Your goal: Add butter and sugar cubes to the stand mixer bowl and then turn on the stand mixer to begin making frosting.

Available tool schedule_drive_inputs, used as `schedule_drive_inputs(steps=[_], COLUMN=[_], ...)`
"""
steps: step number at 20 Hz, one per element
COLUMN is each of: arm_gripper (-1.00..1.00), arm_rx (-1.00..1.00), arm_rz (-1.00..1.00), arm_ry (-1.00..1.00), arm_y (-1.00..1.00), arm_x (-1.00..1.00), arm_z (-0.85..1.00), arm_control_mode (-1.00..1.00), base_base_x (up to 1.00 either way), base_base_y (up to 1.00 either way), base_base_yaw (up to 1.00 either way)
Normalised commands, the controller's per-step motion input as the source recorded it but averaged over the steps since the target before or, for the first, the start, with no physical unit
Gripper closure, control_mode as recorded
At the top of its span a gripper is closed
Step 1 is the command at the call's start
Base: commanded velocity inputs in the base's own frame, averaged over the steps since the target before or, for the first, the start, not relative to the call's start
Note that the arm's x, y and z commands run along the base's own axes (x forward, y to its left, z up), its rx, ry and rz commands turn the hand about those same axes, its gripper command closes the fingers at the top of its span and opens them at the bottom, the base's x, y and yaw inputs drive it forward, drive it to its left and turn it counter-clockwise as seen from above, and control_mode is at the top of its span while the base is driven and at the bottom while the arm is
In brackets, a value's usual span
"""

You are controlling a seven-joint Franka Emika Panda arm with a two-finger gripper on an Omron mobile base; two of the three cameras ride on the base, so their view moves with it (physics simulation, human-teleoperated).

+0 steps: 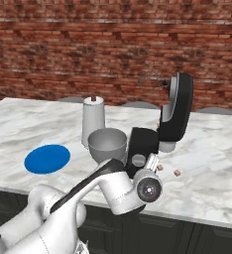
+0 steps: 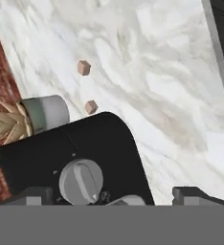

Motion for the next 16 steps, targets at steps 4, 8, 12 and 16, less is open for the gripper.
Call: schedule_drive_inputs(steps=[4, 8, 12, 16], arm_gripper=[-1.00, -1.00, -1.00, -1.00], arm_rx=[0.26, 0.23, 0.23, 0.20], arm_rz=[0.00, 0.00, 0.00, 0.00], arm_ry=[0.00, 0.00, 0.00, 0.00], arm_y=[-0.53, -0.61, -0.64, -0.59], arm_x=[0.52, 0.61, 0.47, 0.25], arm_z=[-0.25, -0.23, -0.26, -0.29], arm_control_mode=[-1.00, -1.00, -1.00, -1.00], base_base_x=[0.00, 0.00, 0.00, 0.00], base_base_y=[0.00, 0.00, 0.00, 0.00], base_base_yaw=[0.00, 0.00, 0.00, 0.00])
